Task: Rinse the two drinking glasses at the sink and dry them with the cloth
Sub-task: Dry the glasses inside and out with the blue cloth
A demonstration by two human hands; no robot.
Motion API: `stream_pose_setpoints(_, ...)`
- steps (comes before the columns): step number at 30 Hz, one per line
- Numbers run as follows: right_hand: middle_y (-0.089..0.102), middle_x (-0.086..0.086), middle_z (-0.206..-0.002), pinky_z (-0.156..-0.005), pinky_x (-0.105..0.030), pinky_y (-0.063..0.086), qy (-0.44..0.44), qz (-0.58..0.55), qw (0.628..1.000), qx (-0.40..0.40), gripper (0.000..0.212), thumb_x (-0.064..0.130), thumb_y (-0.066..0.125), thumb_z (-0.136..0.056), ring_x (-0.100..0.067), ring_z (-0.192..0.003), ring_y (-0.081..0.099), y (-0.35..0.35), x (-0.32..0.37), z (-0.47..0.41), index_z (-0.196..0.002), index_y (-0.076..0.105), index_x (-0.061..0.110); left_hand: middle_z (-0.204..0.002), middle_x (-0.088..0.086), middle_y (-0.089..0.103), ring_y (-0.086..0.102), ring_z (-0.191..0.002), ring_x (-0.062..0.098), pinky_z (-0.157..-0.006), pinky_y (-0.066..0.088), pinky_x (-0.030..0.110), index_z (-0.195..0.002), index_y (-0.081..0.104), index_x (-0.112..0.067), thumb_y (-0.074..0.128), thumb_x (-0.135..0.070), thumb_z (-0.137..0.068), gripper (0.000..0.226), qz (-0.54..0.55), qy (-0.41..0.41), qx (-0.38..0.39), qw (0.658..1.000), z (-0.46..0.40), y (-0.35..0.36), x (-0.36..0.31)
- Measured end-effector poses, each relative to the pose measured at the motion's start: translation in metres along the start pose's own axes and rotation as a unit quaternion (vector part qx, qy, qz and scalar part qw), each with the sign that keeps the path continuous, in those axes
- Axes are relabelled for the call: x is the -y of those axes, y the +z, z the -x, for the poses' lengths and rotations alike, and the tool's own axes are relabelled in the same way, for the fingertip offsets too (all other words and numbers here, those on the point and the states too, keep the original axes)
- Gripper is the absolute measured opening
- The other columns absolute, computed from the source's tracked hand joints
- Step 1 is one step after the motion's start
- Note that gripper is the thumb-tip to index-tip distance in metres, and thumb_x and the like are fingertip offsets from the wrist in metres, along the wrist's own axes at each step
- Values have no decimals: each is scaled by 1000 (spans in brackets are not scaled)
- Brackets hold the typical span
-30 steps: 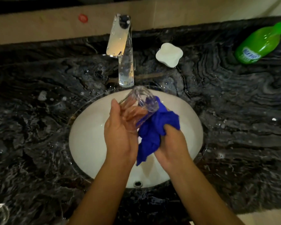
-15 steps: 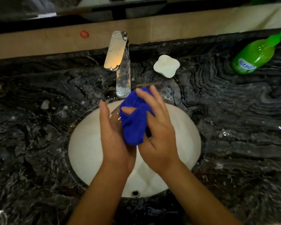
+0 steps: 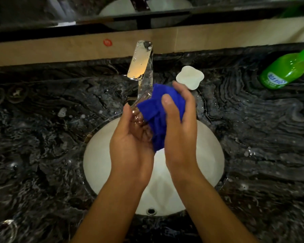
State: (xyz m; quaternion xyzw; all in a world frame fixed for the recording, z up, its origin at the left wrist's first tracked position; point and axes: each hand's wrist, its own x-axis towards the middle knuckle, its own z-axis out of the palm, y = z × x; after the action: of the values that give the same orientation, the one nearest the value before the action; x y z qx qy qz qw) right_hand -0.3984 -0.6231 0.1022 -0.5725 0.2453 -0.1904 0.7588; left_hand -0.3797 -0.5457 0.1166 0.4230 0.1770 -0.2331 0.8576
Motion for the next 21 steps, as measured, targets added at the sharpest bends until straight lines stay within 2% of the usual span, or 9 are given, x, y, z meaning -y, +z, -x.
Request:
stream_pose_setpoints(2, 73, 6, -119, -92, -37, 58, 65, -72, 995, -1, 34, 36, 66, -92, -14, -109, 71, -2, -3, -8, -126, 62, 30, -84, 3, 77, 75, -77, 12, -67, 59, 23, -77, 81, -16, 36, -33, -109, 58, 38, -6, 19, 999, -1, -1, -1)
stream_pose_setpoints(5, 76, 2, -89, -72, -27, 59, 142, -181, 973, 18, 39, 37, 69, -74, -14, -81, 72, -8, -4, -11, -109, 66, 19, -88, 5, 77, 74, -77, 13, -68, 59, 26, -82, 77, -13, 41, -28, -107, 46, 56, -24, 16, 998, -2, -9, 3)
stream_pose_setpoints(8, 65, -4, -67, -55, -22, 53, 197, -200, 960, 13, 19, 26, 56, -89, -16, -60, 62, -25, -14, -12, -82, 68, 12, -90, 5, 69, 66, -80, 16, -73, 58, 32, -96, 66, -9, 55, -24, -98, 19, 6, -47, 1, 999, -5, -19, 8)
stream_pose_setpoints(11, 64, -32, -101, -76, -35, 54, 265, -184, 946, 40, 40, 30, 67, -88, -35, -86, 60, -30, -10, -14, -110, 72, -4, -97, 8, 71, 69, -85, 20, -79, 55, 38, -98, 71, -12, 64, -27, -87, 20, -40, -106, 22, 993, -5, -25, 13)
stream_pose_setpoints(13, 75, -12, -82, -69, -24, 56, 268, -135, 954, 32, 33, 19, 55, -102, -22, -73, 71, -41, -12, -20, -89, 82, 8, -88, 8, 70, 68, -78, 19, -73, 57, 34, -91, 69, -11, 69, -24, -79, 17, -42, -139, 43, 988, -3, -25, 14)
stream_pose_setpoints(14, 74, 4, -66, -61, -19, 56, 269, -137, 953, 37, 47, 11, 44, -106, -7, -60, 70, -47, -15, -24, -75, 79, 14, -84, 7, 69, 68, -75, 19, -70, 57, 33, -90, 68, -11, 71, -21, -78, 16, -41, -150, 47, 987, -3, -25, 14)
stream_pose_setpoints(16, 67, 13, -52, -57, -18, 52, 304, -166, 935, 71, 39, -2, 37, -105, 4, -48, 62, -46, -9, -30, -77, 62, 11, -85, 8, 71, 70, -78, 21, -74, 59, 34, -91, 69, -9, 69, -17, -78, 15, -44, -157, 59, 985, -2, -23, 15)
stream_pose_setpoints(19, 58, 9, -42, -49, -16, 48, 261, -115, 956, 72, 34, -1, 52, -95, 0, -41, 57, -37, -6, -25, -65, 60, 12, -81, 5, 71, 69, -73, 17, -71, 58, 32, -86, 69, -10, 62, -19, -83, 12, -21, -129, 48, 990, -3, -19, 15)
stream_pose_setpoints(21, 63, 11, -50, -65, -28, 52, 250, -88, 963, 55, 16, 19, 67, -82, -9, -55, 61, -33, -15, -13, -66, 68, 24, -83, 4, 71, 70, -72, 15, -67, 59, 30, -91, 67, -10, 51, -18, -95, 19, 14, -100, 27, 995, -6, -16, 12)
